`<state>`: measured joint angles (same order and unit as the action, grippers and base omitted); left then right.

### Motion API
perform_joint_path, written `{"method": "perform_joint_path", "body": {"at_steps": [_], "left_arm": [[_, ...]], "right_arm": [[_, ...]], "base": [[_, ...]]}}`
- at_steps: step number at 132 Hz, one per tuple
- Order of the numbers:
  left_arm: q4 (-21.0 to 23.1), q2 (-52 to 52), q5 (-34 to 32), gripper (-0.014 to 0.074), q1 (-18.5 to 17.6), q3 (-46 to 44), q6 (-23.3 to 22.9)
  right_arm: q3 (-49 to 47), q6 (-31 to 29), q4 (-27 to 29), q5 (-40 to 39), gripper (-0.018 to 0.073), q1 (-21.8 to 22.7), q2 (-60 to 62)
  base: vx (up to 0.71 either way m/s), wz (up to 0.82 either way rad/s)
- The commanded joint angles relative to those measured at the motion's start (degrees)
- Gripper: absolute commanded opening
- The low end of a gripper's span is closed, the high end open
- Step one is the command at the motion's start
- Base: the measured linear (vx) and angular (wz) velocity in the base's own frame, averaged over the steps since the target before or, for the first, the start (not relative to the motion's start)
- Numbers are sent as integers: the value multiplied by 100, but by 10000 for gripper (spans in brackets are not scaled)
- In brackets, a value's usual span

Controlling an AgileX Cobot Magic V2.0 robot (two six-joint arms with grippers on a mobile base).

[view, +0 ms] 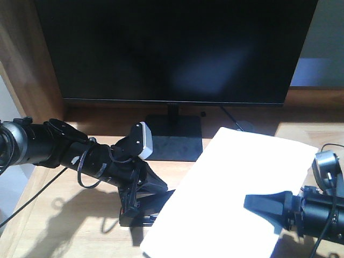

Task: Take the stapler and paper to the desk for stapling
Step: 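Swing the white paper with the right gripper down onto the desk beside the stapler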

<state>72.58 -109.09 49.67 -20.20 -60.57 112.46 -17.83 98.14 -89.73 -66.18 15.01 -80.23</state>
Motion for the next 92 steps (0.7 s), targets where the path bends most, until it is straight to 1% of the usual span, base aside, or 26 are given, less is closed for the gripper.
{"method": "perform_joint_path", "body": {"at_steps": [1, 22, 35, 73, 92], "left_arm": [[298, 262, 240, -6, -30, -136, -1], [298, 262, 240, -6, -30, -136, -1], [298, 262, 240, -6, -30, -136, -1], [298, 262, 240, -6, -30, -136, -1], [298, 262, 240, -6, -30, -136, -1]], "right_arm": [[-120, -28, -125, -1083, -3, 48, 96], [-120, 123, -616, -1000, -3, 48, 96], [-120, 259, -858, -629, -3, 48, 96], [-120, 443, -913, 572, -3, 48, 101], [-120, 494, -860, 1036, -3, 48, 101]], "base": [[0, 0], [0, 0], [0, 0], [0, 0], [0, 0]]}}
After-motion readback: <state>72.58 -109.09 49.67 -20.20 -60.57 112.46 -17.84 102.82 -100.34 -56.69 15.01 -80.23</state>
